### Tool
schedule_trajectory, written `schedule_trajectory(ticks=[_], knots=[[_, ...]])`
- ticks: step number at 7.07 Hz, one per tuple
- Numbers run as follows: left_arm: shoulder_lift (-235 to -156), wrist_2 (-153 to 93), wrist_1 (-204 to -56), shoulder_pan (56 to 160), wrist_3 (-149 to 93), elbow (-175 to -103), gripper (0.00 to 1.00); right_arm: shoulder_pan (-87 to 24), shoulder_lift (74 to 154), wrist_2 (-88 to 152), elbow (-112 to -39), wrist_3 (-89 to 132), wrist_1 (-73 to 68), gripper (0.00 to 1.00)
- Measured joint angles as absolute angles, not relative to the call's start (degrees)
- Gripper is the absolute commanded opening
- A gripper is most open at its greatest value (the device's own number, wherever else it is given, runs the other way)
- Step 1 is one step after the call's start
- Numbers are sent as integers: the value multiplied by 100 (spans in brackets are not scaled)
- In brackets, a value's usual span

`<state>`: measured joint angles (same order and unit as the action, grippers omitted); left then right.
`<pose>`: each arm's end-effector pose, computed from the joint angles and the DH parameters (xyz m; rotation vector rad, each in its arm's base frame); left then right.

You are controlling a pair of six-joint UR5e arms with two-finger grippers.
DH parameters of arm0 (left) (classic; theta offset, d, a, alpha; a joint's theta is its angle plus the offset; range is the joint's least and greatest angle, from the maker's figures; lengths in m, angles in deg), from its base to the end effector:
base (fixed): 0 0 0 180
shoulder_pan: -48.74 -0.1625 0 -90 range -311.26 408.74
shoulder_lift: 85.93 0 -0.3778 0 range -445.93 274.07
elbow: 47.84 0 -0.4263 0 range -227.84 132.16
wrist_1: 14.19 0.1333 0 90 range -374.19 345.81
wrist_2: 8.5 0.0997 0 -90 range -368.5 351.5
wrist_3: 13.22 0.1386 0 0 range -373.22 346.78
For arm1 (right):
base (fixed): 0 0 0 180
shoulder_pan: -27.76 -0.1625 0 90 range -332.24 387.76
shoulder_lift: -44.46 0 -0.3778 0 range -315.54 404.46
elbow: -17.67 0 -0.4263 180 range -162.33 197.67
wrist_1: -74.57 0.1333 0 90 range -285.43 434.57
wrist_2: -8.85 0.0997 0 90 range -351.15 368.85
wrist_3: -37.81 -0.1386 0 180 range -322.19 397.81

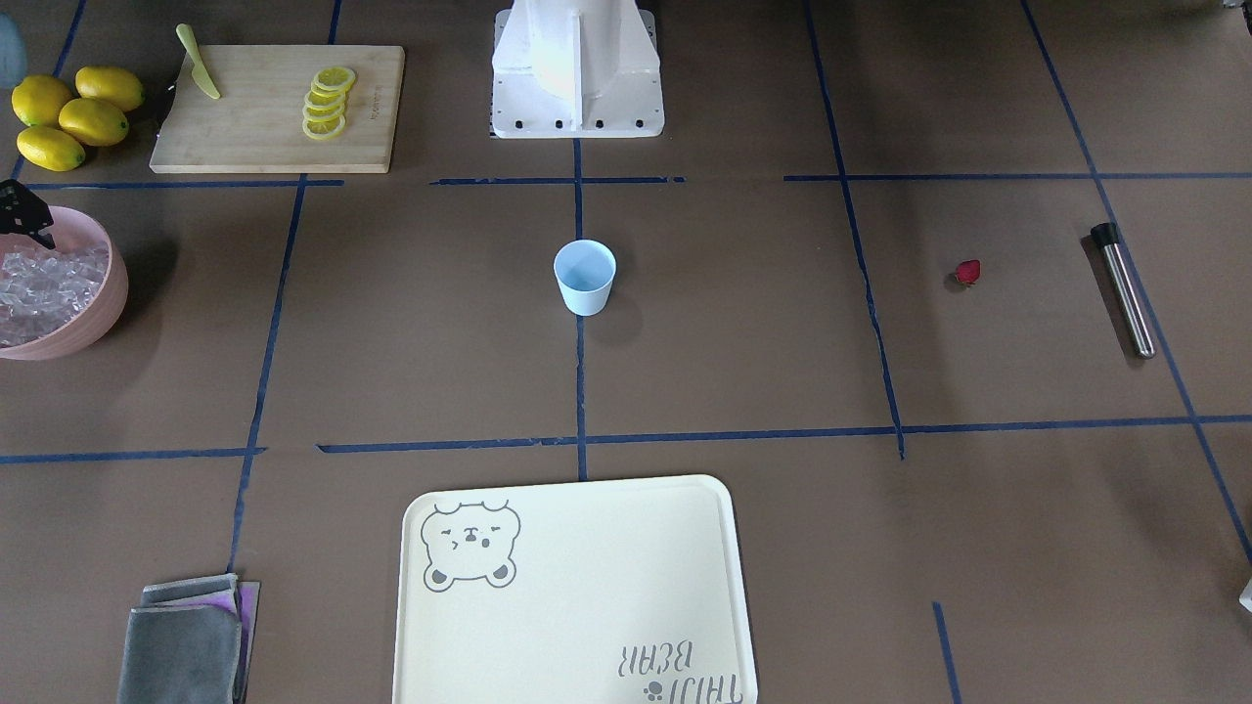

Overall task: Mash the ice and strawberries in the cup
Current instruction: 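Lower the right gripper into the bowl and grasp an ice cube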

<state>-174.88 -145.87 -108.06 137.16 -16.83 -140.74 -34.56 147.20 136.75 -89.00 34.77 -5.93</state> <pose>-0.0168 -0.5284 0.6099 0.0566 0.8294 0.0079 -0.1731 -0.4336 0.5850 0.0438 -0.7019 -0.4899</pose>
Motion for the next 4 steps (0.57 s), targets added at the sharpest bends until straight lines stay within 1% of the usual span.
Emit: schedule_trajectory(ticks=[4], knots=[[-17487,-14588,-10806,13715,-1683,-14078,100,-3409,14698,13598,-8810,3640,-586,79]])
